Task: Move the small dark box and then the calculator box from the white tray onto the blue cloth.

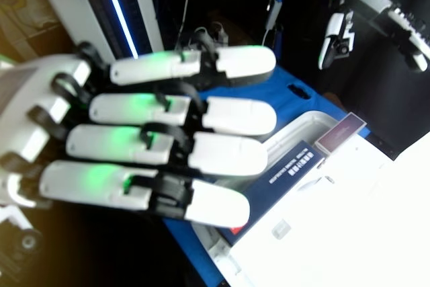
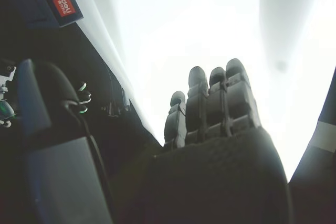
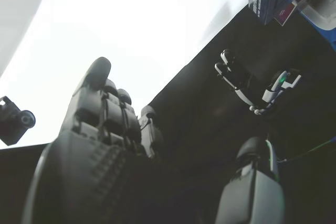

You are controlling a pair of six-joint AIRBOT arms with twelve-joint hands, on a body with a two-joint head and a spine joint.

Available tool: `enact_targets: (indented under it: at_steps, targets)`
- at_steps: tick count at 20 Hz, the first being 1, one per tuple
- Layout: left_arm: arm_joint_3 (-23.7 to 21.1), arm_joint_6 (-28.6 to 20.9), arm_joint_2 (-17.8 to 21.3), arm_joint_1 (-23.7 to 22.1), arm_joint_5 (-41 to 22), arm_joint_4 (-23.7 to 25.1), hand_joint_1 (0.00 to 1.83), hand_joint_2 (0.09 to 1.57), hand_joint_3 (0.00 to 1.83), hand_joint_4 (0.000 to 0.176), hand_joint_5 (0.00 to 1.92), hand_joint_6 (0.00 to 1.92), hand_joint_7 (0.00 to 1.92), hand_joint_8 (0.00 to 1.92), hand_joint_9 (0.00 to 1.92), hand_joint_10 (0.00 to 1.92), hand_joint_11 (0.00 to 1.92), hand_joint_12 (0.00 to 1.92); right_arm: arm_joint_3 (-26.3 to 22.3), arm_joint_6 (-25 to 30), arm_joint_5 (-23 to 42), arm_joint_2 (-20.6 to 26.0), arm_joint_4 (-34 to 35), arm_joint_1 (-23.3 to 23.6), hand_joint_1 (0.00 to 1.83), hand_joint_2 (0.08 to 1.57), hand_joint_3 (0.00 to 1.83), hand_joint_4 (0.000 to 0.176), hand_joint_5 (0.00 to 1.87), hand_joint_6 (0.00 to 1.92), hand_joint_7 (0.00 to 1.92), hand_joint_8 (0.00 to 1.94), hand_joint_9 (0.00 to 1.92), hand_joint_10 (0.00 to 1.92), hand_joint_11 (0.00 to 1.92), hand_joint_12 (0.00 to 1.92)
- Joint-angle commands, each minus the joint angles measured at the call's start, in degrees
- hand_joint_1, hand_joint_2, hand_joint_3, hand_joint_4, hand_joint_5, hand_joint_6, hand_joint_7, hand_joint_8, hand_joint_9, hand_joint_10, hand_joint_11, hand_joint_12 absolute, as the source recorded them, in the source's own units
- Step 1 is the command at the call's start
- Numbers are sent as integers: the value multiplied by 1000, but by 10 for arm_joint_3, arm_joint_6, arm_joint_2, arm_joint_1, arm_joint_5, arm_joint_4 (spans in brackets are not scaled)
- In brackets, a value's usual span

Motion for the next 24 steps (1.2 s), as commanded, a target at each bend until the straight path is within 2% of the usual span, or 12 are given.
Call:
enact_targets:
  at_steps: [1,3,5,7,9,10,11,14,17,19,21,24]
  targets:
    - [5,-3,-1,-9,-55,-11,493,927,9,58,29,2,104,0,71,6,0,68,1,2,60,-3,20,6,523,1072,20,37,81,1,113,2,70,9,0,265]
    - [5,-3,-1,-9,-47,-6,473,899,0,62,30,1,105,1,81,7,14,76,1,2,60,-4,18,4,549,1091,10,19,77,0,109,1,66,1,0,345]
    - [12,-7,-2,-15,-28,6,499,926,8,59,39,4,126,8,92,10,2,74,1,2,60,-6,18,-1,525,1107,9,12,71,0,112,1,54,0,0,310]
    - [35,-57,-10,-29,-3,46,530,920,0,68,72,4,164,1,125,1,27,110,1,2,60,-10,18,-6,528,1117,11,5,77,3,126,6,58,3,0,302]
    - [69,-119,-25,-57,44,106,513,833,0,51,139,12,223,7,150,5,66,156,1,2,60,-13,18,-10,571,1124,7,1,80,3,144,6,83,8,0,331]
    - [75,-125,-28,-65,59,120,561,818,0,44,192,6,245,3,147,1,12,224,1,3,60,-14,18,-11,596,1100,0,5,93,3,145,3,89,7,0,311]
    - [83,-130,-31,-77,85,145,545,848,3,0,206,3,291,7,203,4,32,330,1,3,60,-17,18,-12,620,1096,0,3,106,7,162,8,103,10,0,309]
    - [104,-183,-45,-91,120,216,624,845,0,0,209,0,376,3,312,8,0,658,2,3,60,-27,18,-13,635,1097,0,0,116,1,200,5,136,8,0,404]
    - [131,-234,-71,-116,172,311,591,758,0,0,224,1,402,2,368,8,0,783,4,3,60,-32,18,-16,639,1103,2,0,57,0,208,4,149,9,0,422]
    - [146,-267,-88,-121,188,359,631,756,0,0,219,0,419,2,402,6,0,943,5,3,60,-37,18,-19,634,1087,0,8,15,0,206,0,148,3,0,368]
    - [159,-286,-103,-125,198,389,676,738,0,0,202,0,411,0,394,1,0,960,7,3,60,-41,18,-20,651,1077,0,22,7,1,204,0,150,2,0,318]
    - [166,-286,-114,-132,219,416,629,749,0,29,156,0,368,0,384,0,0,1042,7,3,60,-43,18,-25,635,1052,0,33,0,0,204,1,171,3,0,388]
